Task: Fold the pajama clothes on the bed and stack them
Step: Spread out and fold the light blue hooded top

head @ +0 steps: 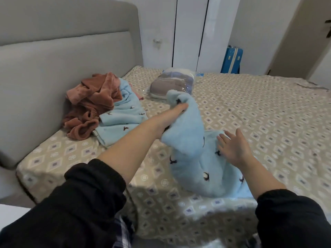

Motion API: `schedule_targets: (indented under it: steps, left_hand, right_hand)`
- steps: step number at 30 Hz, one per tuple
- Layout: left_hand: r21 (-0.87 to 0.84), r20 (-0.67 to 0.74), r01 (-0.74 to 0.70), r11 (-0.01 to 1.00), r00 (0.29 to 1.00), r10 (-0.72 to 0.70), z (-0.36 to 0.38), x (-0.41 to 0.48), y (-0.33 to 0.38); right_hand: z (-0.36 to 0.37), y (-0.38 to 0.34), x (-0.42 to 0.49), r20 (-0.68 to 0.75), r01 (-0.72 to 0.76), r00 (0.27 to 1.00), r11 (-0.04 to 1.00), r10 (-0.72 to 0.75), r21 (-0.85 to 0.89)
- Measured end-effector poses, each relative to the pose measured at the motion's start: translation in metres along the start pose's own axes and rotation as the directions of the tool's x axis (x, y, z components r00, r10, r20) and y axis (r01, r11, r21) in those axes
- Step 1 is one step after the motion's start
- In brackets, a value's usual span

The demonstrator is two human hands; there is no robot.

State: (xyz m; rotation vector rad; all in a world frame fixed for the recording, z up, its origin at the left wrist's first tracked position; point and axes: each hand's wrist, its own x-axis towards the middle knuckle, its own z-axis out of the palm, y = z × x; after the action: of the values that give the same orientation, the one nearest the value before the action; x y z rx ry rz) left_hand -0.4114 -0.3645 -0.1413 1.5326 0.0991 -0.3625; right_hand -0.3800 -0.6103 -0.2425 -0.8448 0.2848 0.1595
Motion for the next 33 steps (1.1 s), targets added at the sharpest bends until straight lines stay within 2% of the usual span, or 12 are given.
schedule_targets:
  steps: [3,5,8,12,16,21,24,25,28,30,32,33]
  left_hand:
    - [0.023,0.173,0.007,1.000,0.985,-0.011,0.068,0.012,0.000]
    - [0.239,0.256,-0.106,0.965,0.966,0.043,0.105,0.023,-0.022]
    - [0.681,0.378,-0.336,0.651,0.922,0.080,0.140,0.037,-0.070]
    - [0.748,0.447,-0.460,0.477,0.882,0.150,0.161,0.045,-0.116]
    - [0.614,0.307,-0.467,0.636,0.884,0.352,0.154,0.045,-0.120]
    - [0.509,0.284,-0.533,0.676,0.845,0.453,0.143,0.043,-0.118]
    - [0.443,0.137,-0.546,0.711,0.825,0.549,0.139,0.036,-0.114]
    - [0.461,0.024,-0.574,0.677,0.771,0.637,0.134,0.034,-0.113]
    - [0.613,-0.210,-0.558,0.560,0.568,0.796,0.101,0.034,-0.112]
    - [0.724,-0.076,-0.459,0.514,0.688,0.722,0.079,0.040,-0.112]
    - [0.867,0.072,-0.296,0.401,0.871,0.487,0.076,0.047,-0.117]
    - [0.925,0.111,-0.240,0.296,0.913,0.392,0.081,0.052,-0.120]
  right_hand:
    - [-0.055,-0.037,-0.007,-0.095,-0.011,0.995,0.998,0.005,-0.065]
    - [-0.082,-0.052,-0.014,-0.093,-0.056,0.994,0.998,0.052,-0.040]
    - [-0.112,-0.059,-0.025,-0.056,-0.157,0.987,0.982,0.152,-0.105]
    - [-0.119,-0.064,-0.034,-0.090,-0.209,0.978,0.912,0.189,-0.353]
    - [-0.111,-0.064,-0.038,-0.035,-0.206,0.974,0.809,0.224,-0.550]
    - [-0.084,-0.064,-0.046,0.015,-0.086,0.982,0.509,0.190,-0.857]
    - [-0.066,-0.064,-0.049,0.049,0.061,0.997,0.257,-0.052,-0.965]
    - [-0.064,-0.063,-0.048,0.109,0.140,0.984,0.239,-0.140,-0.961]
    - [-0.057,-0.059,-0.046,0.194,0.257,0.964,0.443,-0.184,-0.859]
    - [-0.059,-0.051,-0.040,0.203,0.246,0.969,0.471,-0.141,-0.847]
    - [-0.067,-0.040,-0.027,0.142,0.165,0.985,0.309,-0.096,-0.937]
    - [-0.074,-0.034,-0.019,0.072,0.091,0.993,0.224,-0.091,-0.970]
